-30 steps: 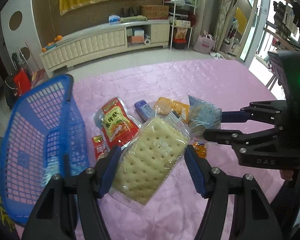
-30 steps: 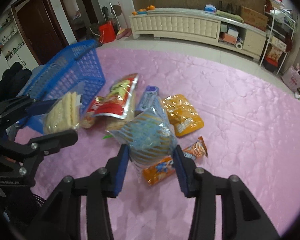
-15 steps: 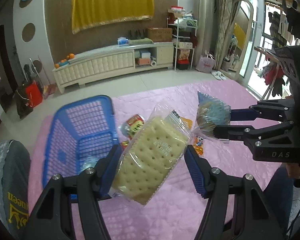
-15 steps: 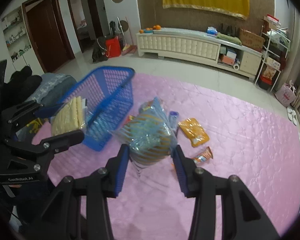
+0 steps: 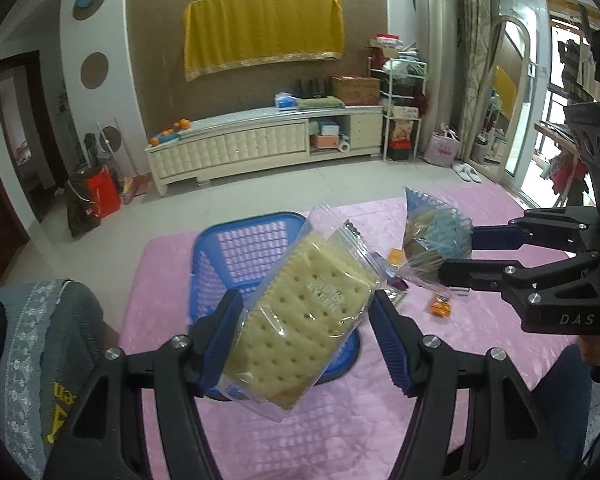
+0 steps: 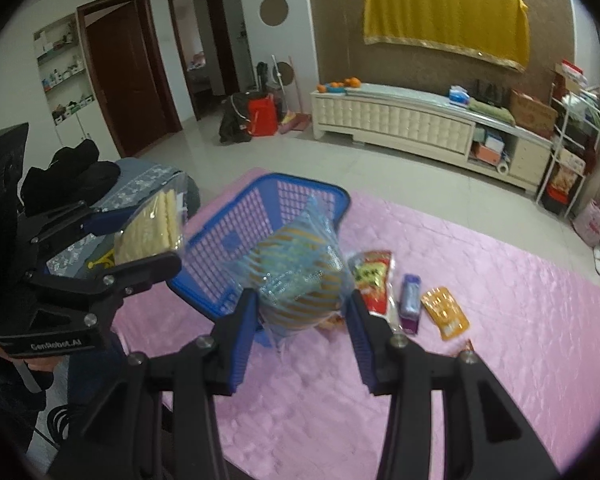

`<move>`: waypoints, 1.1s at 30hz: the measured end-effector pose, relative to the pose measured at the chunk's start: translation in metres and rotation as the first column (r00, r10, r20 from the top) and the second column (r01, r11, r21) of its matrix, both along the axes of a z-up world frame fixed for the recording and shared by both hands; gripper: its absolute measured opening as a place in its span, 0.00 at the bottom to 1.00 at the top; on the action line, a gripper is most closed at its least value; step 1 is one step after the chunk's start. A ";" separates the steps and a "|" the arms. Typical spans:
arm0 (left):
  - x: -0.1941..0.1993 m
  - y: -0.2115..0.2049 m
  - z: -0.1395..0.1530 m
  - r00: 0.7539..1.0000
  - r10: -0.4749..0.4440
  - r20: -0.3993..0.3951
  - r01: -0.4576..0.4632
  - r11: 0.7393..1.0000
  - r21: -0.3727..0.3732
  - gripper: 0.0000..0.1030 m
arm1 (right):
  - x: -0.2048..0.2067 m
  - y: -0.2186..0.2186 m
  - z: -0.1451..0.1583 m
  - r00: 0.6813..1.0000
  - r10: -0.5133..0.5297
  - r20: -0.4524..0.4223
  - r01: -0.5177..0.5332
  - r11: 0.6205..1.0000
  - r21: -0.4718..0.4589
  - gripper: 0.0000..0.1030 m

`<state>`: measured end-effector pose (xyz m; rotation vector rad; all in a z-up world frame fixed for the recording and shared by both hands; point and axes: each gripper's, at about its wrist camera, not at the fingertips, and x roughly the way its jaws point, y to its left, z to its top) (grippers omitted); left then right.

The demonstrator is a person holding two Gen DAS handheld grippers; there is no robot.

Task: Organize snacks
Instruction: 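Carry cracker pack and striped bag over the basket and open both tools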

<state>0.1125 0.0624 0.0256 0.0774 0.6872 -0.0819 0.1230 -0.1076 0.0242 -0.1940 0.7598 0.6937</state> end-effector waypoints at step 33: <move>0.149 0.087 -0.062 0.977 0.058 -0.203 -0.075 0.994 -0.079 0.61 | 0.127 0.111 -0.056 0.988 0.069 -0.135 -0.088 0.986 -0.144 0.48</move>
